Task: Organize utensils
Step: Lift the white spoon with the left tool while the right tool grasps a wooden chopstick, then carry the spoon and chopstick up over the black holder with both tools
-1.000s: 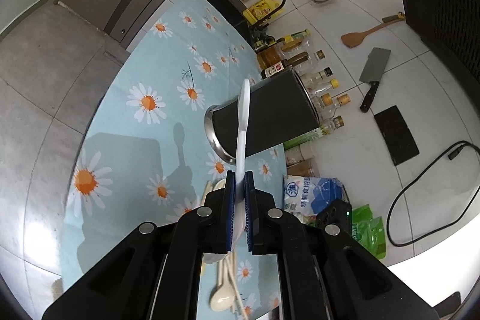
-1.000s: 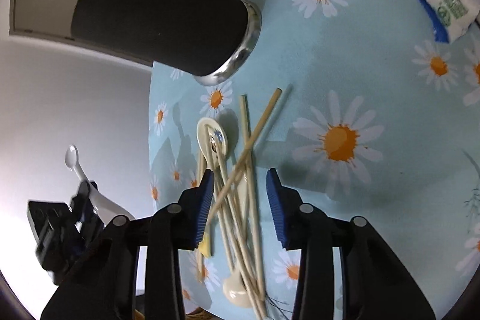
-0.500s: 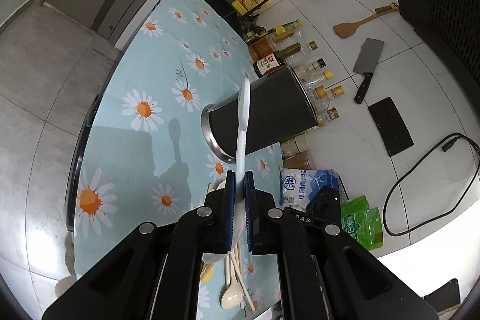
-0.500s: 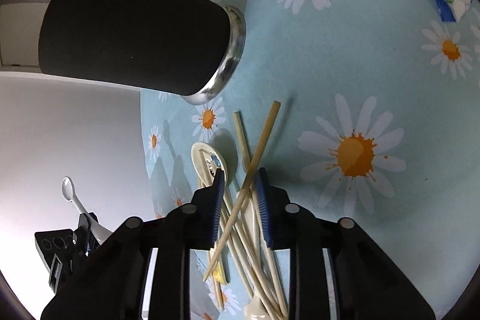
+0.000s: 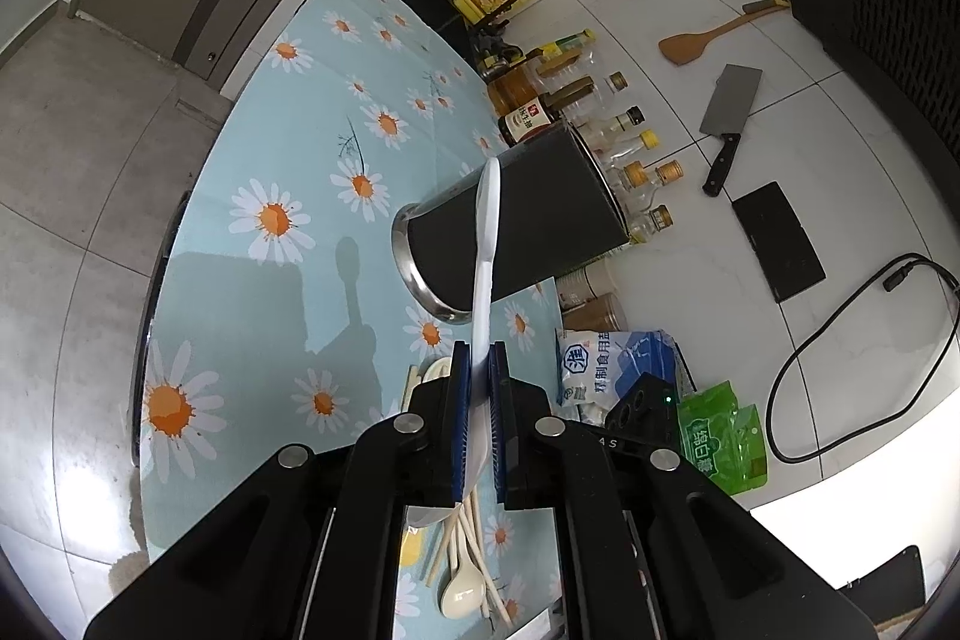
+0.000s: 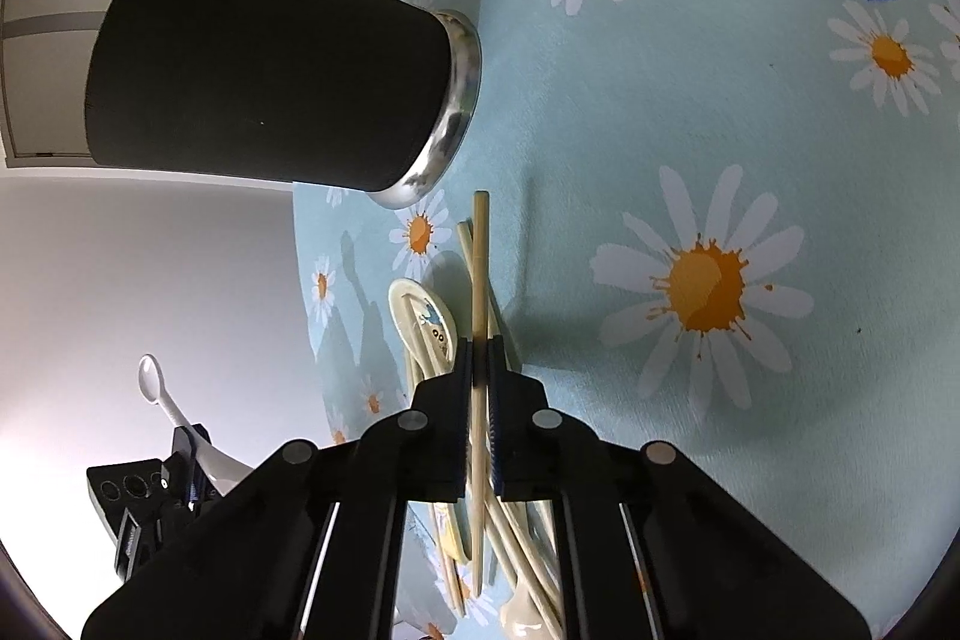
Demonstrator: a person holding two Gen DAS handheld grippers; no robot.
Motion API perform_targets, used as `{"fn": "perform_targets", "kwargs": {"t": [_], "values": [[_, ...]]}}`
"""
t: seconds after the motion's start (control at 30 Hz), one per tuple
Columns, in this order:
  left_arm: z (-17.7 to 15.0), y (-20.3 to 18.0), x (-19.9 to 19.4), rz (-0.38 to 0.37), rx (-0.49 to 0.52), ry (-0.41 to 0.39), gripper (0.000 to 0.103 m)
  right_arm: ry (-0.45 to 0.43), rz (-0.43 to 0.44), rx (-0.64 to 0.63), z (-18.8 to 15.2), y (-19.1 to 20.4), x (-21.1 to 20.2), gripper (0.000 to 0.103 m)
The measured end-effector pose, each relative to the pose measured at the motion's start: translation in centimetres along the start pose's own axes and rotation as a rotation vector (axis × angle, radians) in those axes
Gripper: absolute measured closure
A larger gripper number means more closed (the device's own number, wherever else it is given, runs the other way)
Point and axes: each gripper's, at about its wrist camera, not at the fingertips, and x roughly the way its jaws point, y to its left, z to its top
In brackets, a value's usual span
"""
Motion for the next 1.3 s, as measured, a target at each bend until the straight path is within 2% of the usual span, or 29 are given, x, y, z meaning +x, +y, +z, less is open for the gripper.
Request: {"fn": "perform_targets", "kwargs": {"t": [0.13,0.57,0.97,1.3], "values": [[-0.1,-0.2,0.2,0.005,0.003,0.002,0.098,-0.006,0.014,-0.012,-1.2,0.0,-1.4,0.097],[-0.1,-2.5,1.0,0.012,0.049,0.001,0.098,-0.04,0.067,-0.122,-1.1,2.3,-5.2,0.097],[0.3,-6.3,2.5,0.036,0.152,-0.019,0.098,-0.15,0.04,-0.344,-0.5,6.0,-10.7,0.097],[1.7,-9.9,3.2,0.037,0.224,-0.065,0.098,-0.226,0.042,-0.511,1.0,9.9,-12.8,0.097]]}}
